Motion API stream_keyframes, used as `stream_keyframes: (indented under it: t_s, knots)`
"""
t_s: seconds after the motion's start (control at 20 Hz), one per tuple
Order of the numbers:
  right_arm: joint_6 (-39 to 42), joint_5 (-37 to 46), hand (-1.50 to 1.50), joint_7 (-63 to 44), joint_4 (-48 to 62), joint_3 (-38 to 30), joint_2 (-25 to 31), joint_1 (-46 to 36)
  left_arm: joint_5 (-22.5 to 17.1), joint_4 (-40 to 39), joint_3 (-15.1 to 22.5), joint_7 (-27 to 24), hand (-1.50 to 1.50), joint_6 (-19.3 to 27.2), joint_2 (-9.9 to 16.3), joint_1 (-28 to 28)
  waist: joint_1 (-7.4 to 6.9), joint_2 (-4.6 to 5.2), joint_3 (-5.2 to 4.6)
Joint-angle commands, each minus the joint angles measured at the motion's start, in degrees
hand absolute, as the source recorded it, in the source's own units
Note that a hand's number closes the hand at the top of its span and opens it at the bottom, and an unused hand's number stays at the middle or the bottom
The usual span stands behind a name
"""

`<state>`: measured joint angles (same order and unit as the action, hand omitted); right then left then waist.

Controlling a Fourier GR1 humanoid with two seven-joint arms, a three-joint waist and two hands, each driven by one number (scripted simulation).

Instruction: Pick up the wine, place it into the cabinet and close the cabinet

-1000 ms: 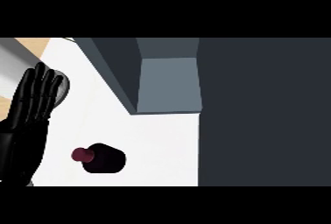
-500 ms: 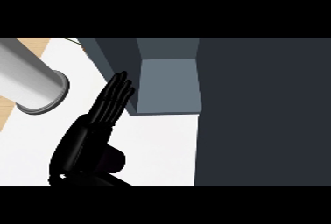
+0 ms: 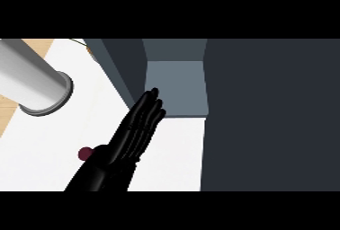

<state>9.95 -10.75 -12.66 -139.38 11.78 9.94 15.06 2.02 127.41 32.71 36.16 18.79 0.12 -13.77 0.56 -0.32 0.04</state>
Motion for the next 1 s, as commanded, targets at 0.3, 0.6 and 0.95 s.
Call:
stream_keyframes:
  t_s: [0.3, 0.6, 0.95]
  knots:
    - [-3.8, -2.4, -1.5, -11.1, -13.2, 1.5, 0.3, -0.4, 8.4, 4.8, 7.5, 13.3, -1.5, 10.0, -0.1, -8.0, -0.15, 0.02, -0.02]
    - [-3.1, -2.7, -1.5, -9.6, -13.7, 0.9, 0.7, 2.0, 18.2, 9.0, 13.9, 20.7, -1.5, 14.8, -0.1, -7.1, -0.47, -0.24, 0.01]
    - [-3.0, -1.7, -1.5, -11.8, -18.2, 2.8, 2.0, 5.4, 20.8, 9.5, 11.0, 25.5, -1.5, 14.7, -0.1, -11.4, 0.18, -0.27, 0.01]
